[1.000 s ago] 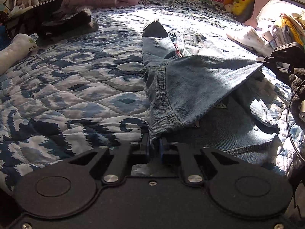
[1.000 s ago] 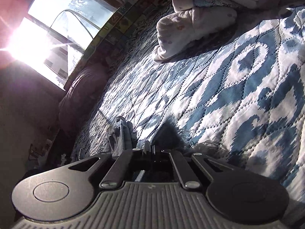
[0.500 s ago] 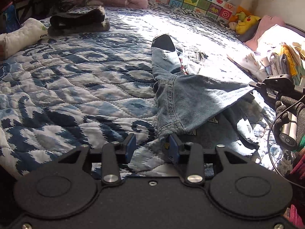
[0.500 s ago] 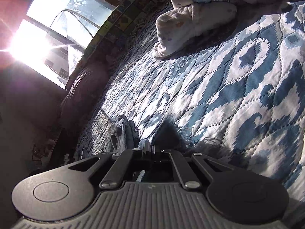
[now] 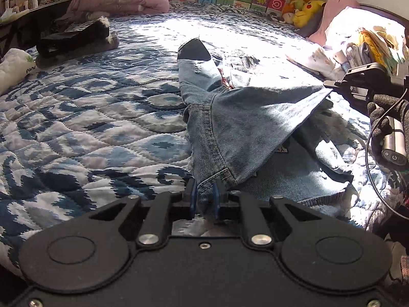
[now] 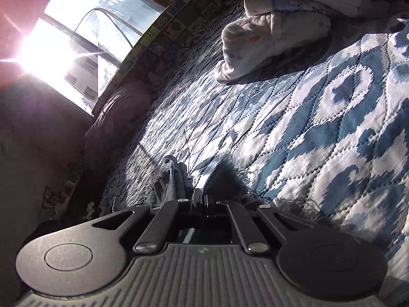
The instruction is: Fold clothes
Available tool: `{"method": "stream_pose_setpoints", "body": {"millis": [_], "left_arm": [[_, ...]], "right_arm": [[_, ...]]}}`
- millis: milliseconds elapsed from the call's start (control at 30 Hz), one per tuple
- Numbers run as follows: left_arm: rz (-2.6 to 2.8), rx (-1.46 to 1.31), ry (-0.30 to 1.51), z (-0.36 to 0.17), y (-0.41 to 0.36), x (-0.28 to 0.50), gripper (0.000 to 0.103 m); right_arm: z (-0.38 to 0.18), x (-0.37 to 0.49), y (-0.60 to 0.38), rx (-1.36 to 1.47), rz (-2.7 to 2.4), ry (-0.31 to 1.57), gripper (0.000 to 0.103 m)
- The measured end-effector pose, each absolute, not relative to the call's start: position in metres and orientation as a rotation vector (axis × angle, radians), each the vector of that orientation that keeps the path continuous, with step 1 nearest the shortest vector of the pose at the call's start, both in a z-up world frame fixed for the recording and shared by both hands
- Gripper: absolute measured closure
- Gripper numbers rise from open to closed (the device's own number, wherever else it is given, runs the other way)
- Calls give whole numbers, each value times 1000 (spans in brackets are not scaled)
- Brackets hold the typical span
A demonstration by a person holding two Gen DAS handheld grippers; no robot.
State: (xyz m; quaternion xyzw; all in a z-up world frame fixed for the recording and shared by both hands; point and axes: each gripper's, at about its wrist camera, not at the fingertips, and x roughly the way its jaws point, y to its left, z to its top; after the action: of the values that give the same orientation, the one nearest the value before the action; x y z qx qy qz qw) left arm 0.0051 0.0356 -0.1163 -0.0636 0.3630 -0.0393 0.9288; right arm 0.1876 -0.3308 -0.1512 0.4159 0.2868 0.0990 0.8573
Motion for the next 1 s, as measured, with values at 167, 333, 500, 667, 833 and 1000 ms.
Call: {"method": "stream_pose_setpoints", "body": {"millis": [167,333,500,667,833,1000], "left_arm": [[-84,-192,687,-102,52,17,92],[-199,-179,816,-129,41,41,92],[-235,-259,856,-121,54,40,90],[-194,-241,724,-87,80,59,90],[-241,-191,762,-111,68,98,90],[-277,-99,793,-127,54,100,88]], "right_arm": [[-148,187,-331,871,216,599,100],[-145,188,-330,847,215,594,100],[-151,187,-329,821,195,622,100],[-159,182,-332,836,192,623,100],[-161,180,-331,838,185,624,100],[-167,182,-330,820,184,646,99]]}}
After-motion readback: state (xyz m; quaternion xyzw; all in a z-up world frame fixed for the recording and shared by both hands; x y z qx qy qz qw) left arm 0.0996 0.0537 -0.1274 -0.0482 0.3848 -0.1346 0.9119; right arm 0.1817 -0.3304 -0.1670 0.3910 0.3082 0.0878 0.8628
